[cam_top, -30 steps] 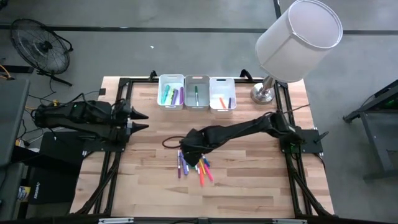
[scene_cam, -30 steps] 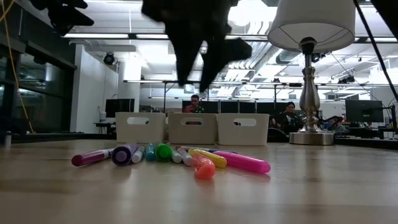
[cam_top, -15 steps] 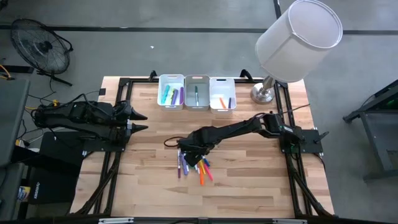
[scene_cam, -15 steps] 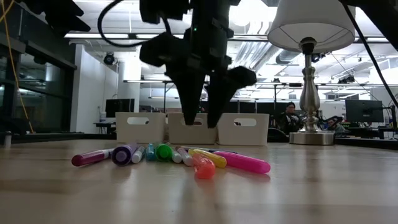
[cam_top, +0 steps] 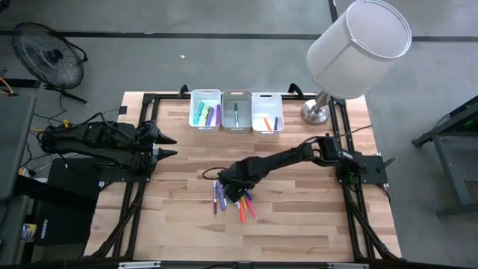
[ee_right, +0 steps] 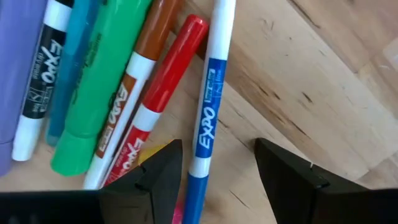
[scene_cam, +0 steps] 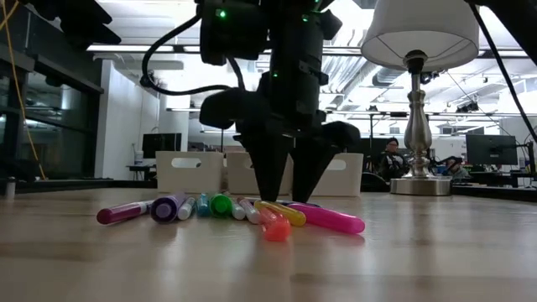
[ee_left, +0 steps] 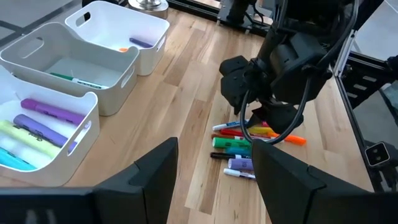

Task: Pick & Place Markers
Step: Put the blue marker pen into the gray bin

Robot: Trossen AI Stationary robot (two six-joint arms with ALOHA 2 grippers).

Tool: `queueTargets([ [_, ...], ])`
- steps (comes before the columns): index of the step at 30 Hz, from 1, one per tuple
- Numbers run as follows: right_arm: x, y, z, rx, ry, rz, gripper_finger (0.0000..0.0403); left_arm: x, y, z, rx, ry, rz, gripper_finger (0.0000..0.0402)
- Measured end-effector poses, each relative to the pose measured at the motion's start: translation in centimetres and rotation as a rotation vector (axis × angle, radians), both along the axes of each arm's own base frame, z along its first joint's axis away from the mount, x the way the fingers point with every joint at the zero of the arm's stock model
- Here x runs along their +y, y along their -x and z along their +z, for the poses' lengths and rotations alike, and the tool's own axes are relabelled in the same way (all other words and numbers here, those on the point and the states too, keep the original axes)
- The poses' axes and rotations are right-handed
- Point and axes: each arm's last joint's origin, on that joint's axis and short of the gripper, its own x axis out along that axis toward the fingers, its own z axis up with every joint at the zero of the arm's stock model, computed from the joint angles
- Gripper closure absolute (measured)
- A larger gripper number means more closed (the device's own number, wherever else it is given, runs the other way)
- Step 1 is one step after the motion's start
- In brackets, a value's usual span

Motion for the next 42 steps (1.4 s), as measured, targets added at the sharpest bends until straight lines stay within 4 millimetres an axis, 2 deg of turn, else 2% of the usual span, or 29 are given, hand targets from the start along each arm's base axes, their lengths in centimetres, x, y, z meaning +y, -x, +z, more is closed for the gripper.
queueTargets([
  [4,0.2,0.6,-0.7,0.022,0.024,-0.002,0.0208,0.0,0.0,0.0,0.0,0.001,0.002,0.02],
  [23,-1.1,1.9,-1.0,0.171,0.081,0.005,0.0208,0.0,0.0,0.0,-0.003,0.022,0.015,0.02],
  [28,-1.3,1.7,-1.1,0.152,0.091,0.169,0.0208,0.0,0.0,0.0,-0.004,0.022,0.018,0.02],
  [35,-1.0,1.6,-1.1,0.136,0.151,0.237,0.021,0.0,0.0,0.0,-0.004,0.023,0.019,0.02],
  [38,-0.7,1.7,-1.1,0.13,0.193,0.246,0.0222,0.0,0.0,0.0,-0.004,0.022,0.021,0.02],
  [42,-0.7,1.6,-1.1,0.125,0.185,0.252,0.0257,0.0,0.0,-0.1,0.003,0.021,0.021,0.02],
])
